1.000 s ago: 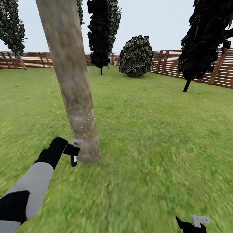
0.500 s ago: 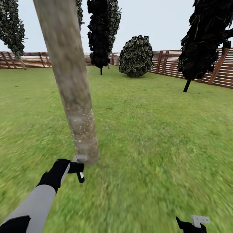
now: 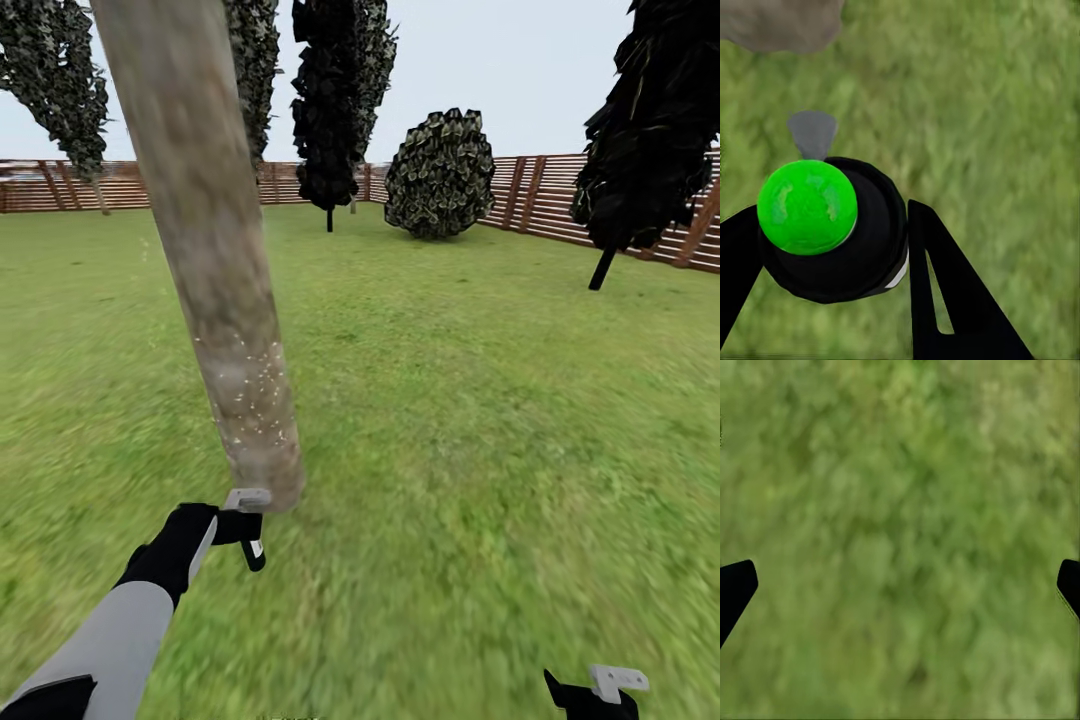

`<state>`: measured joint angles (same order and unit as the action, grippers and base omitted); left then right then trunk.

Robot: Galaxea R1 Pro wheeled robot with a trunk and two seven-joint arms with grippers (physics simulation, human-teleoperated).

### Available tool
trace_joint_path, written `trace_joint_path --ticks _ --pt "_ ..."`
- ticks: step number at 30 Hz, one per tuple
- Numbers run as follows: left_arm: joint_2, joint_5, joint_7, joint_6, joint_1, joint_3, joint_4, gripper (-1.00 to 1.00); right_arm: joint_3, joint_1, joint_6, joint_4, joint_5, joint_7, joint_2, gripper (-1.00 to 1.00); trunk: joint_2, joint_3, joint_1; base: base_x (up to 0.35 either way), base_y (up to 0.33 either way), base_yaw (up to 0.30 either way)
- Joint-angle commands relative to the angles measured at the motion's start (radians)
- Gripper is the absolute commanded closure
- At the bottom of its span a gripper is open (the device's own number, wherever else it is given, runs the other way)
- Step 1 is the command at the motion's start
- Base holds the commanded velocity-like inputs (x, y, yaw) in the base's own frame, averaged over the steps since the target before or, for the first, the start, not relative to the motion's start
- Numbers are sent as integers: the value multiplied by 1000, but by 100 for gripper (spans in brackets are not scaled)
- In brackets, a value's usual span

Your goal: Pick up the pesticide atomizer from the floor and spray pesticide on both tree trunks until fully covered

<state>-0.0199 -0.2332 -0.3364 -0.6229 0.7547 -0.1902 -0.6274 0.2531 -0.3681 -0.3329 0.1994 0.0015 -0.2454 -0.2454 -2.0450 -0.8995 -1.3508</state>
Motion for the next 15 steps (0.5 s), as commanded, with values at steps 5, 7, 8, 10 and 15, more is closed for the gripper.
trace_joint_path --ticks 5,7,8,10,15 --pt "0 0 0 0 0 0 0 100 0 0 0 0 0 0 0 -100 0 0 0 0 -276 277" --pt "0 0 0 0 0 0 0 100 0 0 0 0 0 0 0 -100 0 0 0 37 -276 278" --pt "0 0 0 0 -2 -1 0 100 0 0 0 0 0 0 0 -100 0 0 0 103 -274 278" --pt "0 7 0 0 -10 -1 0 100 0 0 0 0 0 0 0 -100 0 0 0 150 -256 246" --pt "-2 56 0 1 -17 -1 0 100 0 0 0 0 0 0 0 -100 0 0 0 212 -216 45"
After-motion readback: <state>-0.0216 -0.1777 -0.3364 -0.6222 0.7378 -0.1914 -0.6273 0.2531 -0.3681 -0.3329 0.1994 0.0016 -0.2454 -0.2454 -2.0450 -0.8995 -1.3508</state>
